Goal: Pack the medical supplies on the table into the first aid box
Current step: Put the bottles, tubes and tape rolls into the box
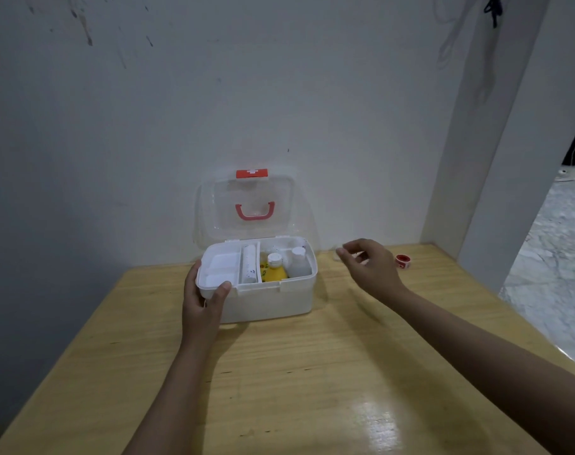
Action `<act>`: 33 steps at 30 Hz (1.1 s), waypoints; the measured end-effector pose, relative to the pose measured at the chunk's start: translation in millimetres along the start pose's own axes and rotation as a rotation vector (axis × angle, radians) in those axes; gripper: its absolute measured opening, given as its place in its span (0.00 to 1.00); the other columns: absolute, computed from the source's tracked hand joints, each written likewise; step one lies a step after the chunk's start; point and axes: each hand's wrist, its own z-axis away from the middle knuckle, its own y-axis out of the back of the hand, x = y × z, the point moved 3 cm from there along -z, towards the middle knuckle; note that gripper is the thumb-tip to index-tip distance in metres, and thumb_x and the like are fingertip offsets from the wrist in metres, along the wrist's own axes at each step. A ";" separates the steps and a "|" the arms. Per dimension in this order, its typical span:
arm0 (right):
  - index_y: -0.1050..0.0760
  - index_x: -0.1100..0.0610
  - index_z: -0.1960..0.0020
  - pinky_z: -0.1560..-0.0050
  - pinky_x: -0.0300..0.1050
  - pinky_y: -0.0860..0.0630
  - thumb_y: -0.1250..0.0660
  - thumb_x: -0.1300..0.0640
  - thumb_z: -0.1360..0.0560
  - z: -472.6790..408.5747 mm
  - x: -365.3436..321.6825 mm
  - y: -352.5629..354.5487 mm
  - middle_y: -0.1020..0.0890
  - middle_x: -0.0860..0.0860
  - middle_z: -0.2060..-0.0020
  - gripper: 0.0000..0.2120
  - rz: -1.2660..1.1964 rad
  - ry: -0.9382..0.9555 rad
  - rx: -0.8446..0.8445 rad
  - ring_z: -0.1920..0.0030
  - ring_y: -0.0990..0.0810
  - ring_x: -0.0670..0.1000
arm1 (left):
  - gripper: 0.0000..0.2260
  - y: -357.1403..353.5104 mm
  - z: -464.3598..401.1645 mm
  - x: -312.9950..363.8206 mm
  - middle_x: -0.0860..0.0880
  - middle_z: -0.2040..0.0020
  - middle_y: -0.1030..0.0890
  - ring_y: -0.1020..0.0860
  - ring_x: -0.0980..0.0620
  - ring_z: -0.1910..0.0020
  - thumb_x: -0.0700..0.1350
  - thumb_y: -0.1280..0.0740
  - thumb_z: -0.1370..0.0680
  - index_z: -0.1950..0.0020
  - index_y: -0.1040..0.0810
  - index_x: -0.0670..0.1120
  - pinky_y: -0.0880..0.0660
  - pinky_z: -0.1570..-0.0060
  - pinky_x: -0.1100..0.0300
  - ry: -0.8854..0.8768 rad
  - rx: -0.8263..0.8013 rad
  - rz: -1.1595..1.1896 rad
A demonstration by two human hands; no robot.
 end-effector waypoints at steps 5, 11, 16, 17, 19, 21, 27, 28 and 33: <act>0.25 0.57 0.42 0.50 0.45 0.28 0.34 0.56 0.26 -1.5 61.1 16.1 0.23 0.58 0.46 0.13 0.161 -0.239 0.152 0.49 0.22 0.57 | 0.36 -0.9 -1.3 -0.6 0.64 0.41 0.28 0.27 0.70 0.46 0.60 0.32 0.39 0.32 0.35 0.56 0.29 0.57 0.76 -0.005 0.005 -0.019; 0.25 0.57 0.39 0.51 0.44 0.29 0.34 0.59 0.27 2.3 84.7 7.5 0.19 0.58 0.47 0.17 0.082 -0.378 0.150 0.48 0.21 0.56 | 0.36 -1.2 -1.2 -1.6 0.59 0.38 0.29 0.27 0.65 0.45 0.61 0.33 0.39 0.31 0.36 0.58 0.28 0.56 0.72 -0.001 0.007 -0.051; 0.22 0.57 0.45 0.55 0.43 0.29 0.33 0.58 0.27 4.1 81.5 11.5 0.17 0.54 0.50 0.11 0.015 -0.361 0.215 0.52 0.20 0.52 | 0.35 -1.0 -1.1 -1.0 0.57 0.37 0.30 0.28 0.60 0.43 0.61 0.34 0.38 0.31 0.36 0.58 0.29 0.55 0.70 -0.004 0.004 -0.066; 0.22 0.56 0.46 0.55 0.43 0.28 0.33 0.57 0.27 5.8 75.3 13.0 0.17 0.52 0.51 0.10 -0.017 -0.327 0.247 0.52 0.20 0.52 | 0.35 -0.7 -1.0 -0.8 0.56 0.36 0.30 0.28 0.59 0.42 0.61 0.34 0.38 0.32 0.36 0.58 0.29 0.54 0.70 -0.006 0.006 -0.067; 0.22 0.56 0.48 0.57 0.37 0.27 0.33 0.56 0.26 7.6 51.0 13.9 0.18 0.49 0.54 0.08 -0.097 -0.231 0.267 0.52 0.21 0.50 | 0.35 -0.3 -1.1 -0.2 0.56 0.36 0.29 0.28 0.58 0.41 0.61 0.33 0.38 0.32 0.36 0.57 0.29 0.54 0.71 -0.009 0.004 -0.069; 0.22 0.53 0.51 0.58 0.37 0.25 0.31 0.57 0.27 6.8 16.6 10.0 0.19 0.47 0.57 0.05 -0.161 -0.085 0.226 0.54 0.20 0.49 | 0.35 0.1 -0.8 1.2 0.56 0.36 0.29 0.28 0.58 0.41 0.61 0.33 0.38 0.33 0.36 0.58 0.28 0.54 0.71 -0.005 -0.002 -0.064; 0.19 0.56 0.51 0.60 0.36 0.24 0.28 0.53 0.28 5.6 -88.0 -23.1 0.16 0.48 0.57 0.08 -0.216 0.197 0.020 0.59 0.19 0.44 | 0.37 6.4 -1.8 3.9 0.55 0.37 0.29 0.27 0.57 0.42 0.58 0.29 0.36 0.30 0.37 0.55 0.26 0.56 0.68 0.045 -0.055 -0.066; 0.19 0.56 0.51 0.61 0.33 0.24 0.28 0.53 0.28 5.8 -102.5 -31.7 0.16 0.48 0.56 0.09 -0.209 0.221 -0.060 0.59 0.20 0.44 | 0.35 8.2 -2.5 4.0 0.55 0.37 0.29 0.26 0.57 0.41 0.56 0.27 0.34 0.30 0.37 0.56 0.26 0.55 0.66 0.056 -0.070 -0.056; 0.18 0.60 0.48 0.58 0.26 0.30 0.29 0.57 0.29 3.6 -147.0 -76.7 0.16 0.52 0.52 0.11 0.000 0.310 -0.381 0.58 0.21 0.45 | 0.31 15.6 -6.1 4.9 0.51 0.35 0.28 0.25 0.55 0.42 0.48 0.28 0.28 0.29 0.38 0.55 0.23 0.56 0.64 0.092 -0.151 -0.061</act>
